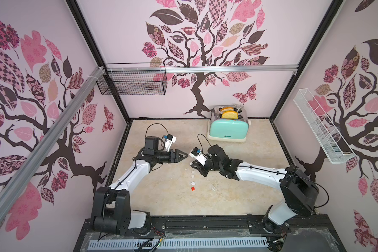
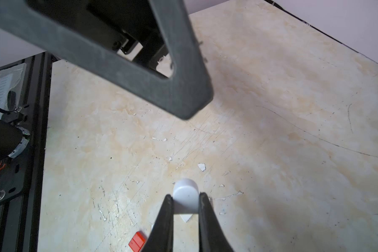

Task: Close the usb drive cover
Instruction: Pick up the cover from the center of the board.

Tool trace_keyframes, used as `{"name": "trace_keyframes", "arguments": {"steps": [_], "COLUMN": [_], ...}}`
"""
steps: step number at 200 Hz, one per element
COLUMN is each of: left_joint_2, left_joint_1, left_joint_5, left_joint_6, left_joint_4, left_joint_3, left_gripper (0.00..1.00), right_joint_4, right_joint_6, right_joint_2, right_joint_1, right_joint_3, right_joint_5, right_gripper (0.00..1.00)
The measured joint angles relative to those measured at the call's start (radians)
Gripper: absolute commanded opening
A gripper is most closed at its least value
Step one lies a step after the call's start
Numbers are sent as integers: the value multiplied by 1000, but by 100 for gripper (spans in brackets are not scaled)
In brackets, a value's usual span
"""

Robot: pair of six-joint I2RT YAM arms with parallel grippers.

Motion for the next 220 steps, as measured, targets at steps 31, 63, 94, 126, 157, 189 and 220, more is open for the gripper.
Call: {"name": "trace_keyframes", "arguments": {"steps": [31, 63, 94, 126, 157, 189, 220], "left_joint_2": [0, 0, 5, 25, 51, 66, 69], "left_joint_1": [-36, -46, -74, -90, -99, -106, -112], "left_joint_5": [4, 3, 4, 4, 2, -2, -9], "left_joint_6": [10, 12, 12, 16, 17, 16, 13], "left_joint_4": [-1, -2, -6, -10, -16, -26, -38], "left_joint_3": [-11, -31, -31, -23, -10, 3, 11], "left_gripper": [53, 49, 47, 39, 39, 33, 19], "right_joint_4": [23, 39, 45, 32, 29, 26, 22], "right_joint_6": [-14, -21, -23, -37, -47, -51, -51], "right_joint_2": [0, -2, -4, -4, -4, -4, -4], "right_joint_1": [2, 2, 3, 7, 10, 11, 11], "right_joint_3": [-1, -1, -1, -1, -1, -1, -1], "right_joint_5": [4, 11, 13, 16, 16, 17, 26], "right_gripper": [16, 16, 16, 16, 16, 16, 16]}}
